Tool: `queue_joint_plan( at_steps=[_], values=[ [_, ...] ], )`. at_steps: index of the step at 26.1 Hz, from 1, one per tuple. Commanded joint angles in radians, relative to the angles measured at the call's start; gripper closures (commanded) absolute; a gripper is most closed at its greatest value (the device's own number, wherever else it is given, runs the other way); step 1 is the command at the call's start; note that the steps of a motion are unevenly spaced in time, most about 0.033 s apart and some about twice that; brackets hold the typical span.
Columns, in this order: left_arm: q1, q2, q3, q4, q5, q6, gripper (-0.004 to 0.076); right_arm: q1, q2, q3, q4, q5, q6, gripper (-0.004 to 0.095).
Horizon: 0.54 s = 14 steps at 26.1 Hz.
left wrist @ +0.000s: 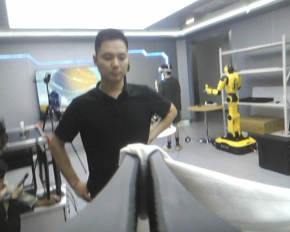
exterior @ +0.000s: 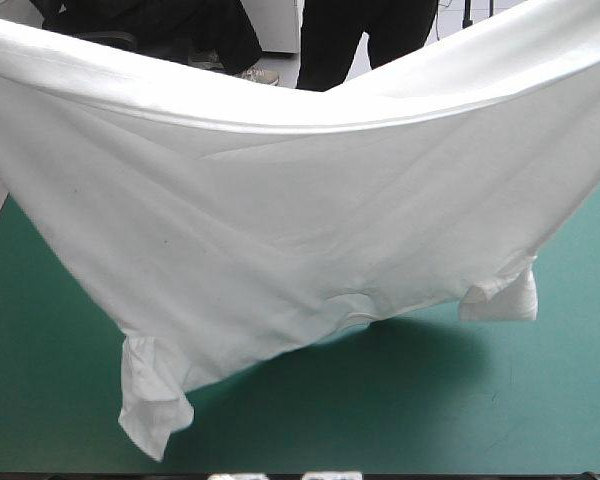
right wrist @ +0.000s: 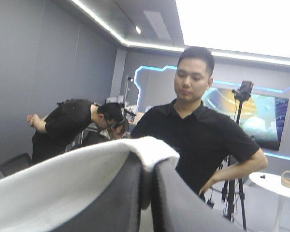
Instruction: Fold the cloth
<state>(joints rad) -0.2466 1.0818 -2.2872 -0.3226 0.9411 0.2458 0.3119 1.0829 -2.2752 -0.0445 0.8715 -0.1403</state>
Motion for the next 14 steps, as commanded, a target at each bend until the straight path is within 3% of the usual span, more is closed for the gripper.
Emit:
queue_joint_plan(
  at_steps=[1, 6, 10, 14],
  values=[
    [-0.003, -0.002, -0.046, -0.063, -0.114, 0.052, 0.0741, 0.000, -0.003, -0.062, 0.006, -0.094, -0.012, 0.0925],
    [-0.003, 0.000, -0.046, -0.047, -0.134, 0.052, 0.0741, 0.000, 0.001, -0.065, 0.037, -0.098, -0.019, 0.0925],
    [-0.003, 0.057, -0.046, 0.036, -0.317, 0.052, 0.0741, 0.000, 0.059, -0.065, 0.037, -0.207, -0.011, 0.0925],
    [-0.003, 0.167, -0.046, 0.036, -0.415, 0.016, 0.0741, 0.000, 0.164, -0.068, -0.014, -0.330, 0.068, 0.0925]
  ],
)
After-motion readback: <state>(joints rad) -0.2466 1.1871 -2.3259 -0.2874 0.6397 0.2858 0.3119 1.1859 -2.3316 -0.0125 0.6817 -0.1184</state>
